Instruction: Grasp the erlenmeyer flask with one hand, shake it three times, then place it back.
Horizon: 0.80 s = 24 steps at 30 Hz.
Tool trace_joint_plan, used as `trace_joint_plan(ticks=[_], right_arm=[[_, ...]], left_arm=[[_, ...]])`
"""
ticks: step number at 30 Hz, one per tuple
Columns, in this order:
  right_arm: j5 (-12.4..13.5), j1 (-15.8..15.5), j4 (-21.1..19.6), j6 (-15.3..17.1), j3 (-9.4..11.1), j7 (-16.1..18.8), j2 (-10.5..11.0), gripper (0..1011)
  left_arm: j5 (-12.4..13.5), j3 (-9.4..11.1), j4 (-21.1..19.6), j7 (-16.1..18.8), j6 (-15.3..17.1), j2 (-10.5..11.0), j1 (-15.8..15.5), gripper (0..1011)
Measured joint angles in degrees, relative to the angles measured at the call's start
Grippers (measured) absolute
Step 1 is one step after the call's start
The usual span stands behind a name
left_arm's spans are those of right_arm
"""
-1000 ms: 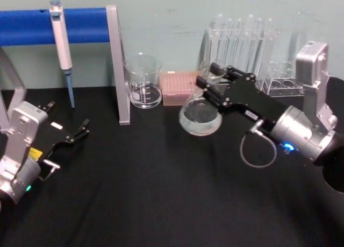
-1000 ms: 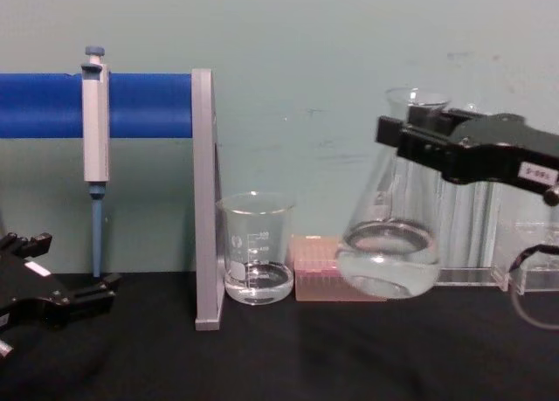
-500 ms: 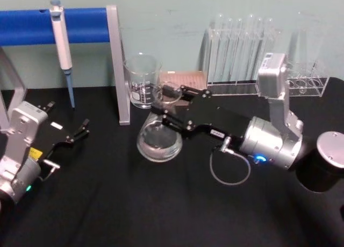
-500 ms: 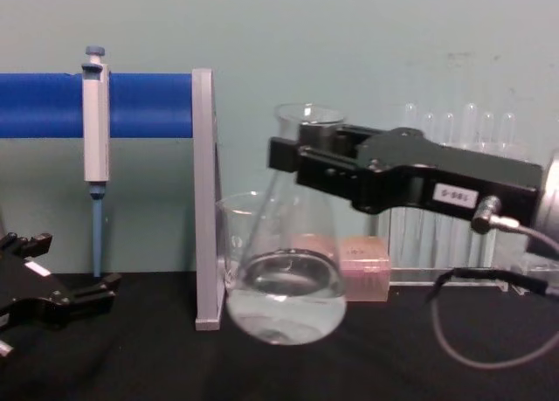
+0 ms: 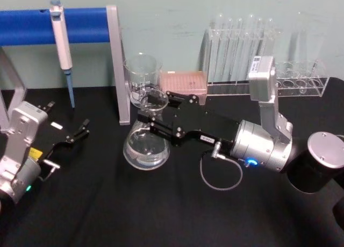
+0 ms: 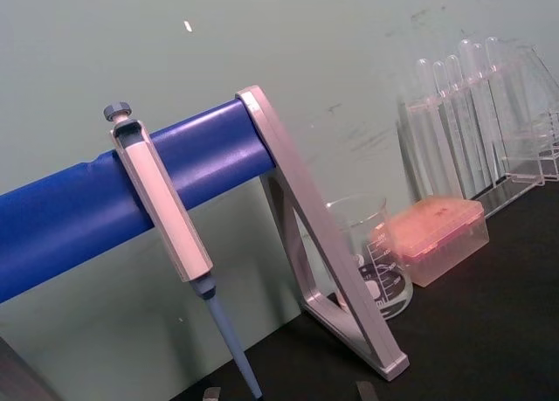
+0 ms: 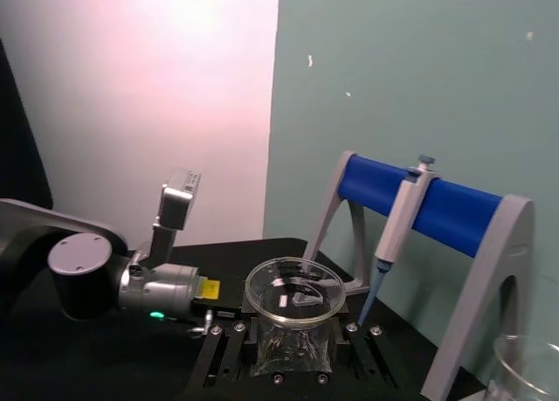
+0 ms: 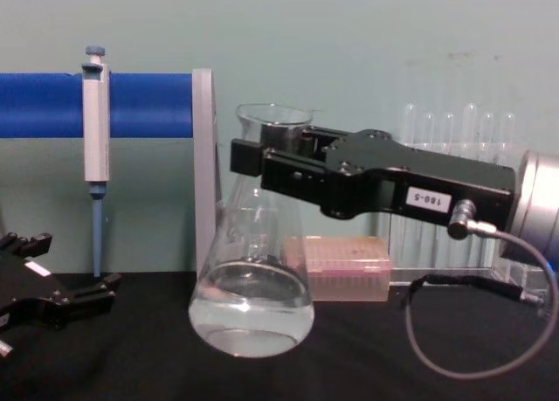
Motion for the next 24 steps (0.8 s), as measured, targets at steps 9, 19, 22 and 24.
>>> trace_joint_plan(ticks=[9,19,22,24], right_arm=[[0.34,-1.43,-0.56,-1.09,3.12,-4.64,1.87,450],[-0.02,-7.41,-4.1,-1.42,11.21,-12.38,5.77,449],[-0.16,-9.66,-5.34,-1.34,13.84,-14.45,6.92,449],[-0.2,-11.28,-6.2,-1.18,15.59,-15.79,7.58,449]], left_arm=[[0.0,0.0,0.0,0.0,0.0,0.0,0.0,1001],[0.0,0.0,0.0,0.0,0.0,0.0,0.0,1001],[0.0,0.0,0.0,0.0,0.0,0.0,0.0,1001],[0.0,0.0,0.0,0.0,0.0,0.0,0.0,1001]])
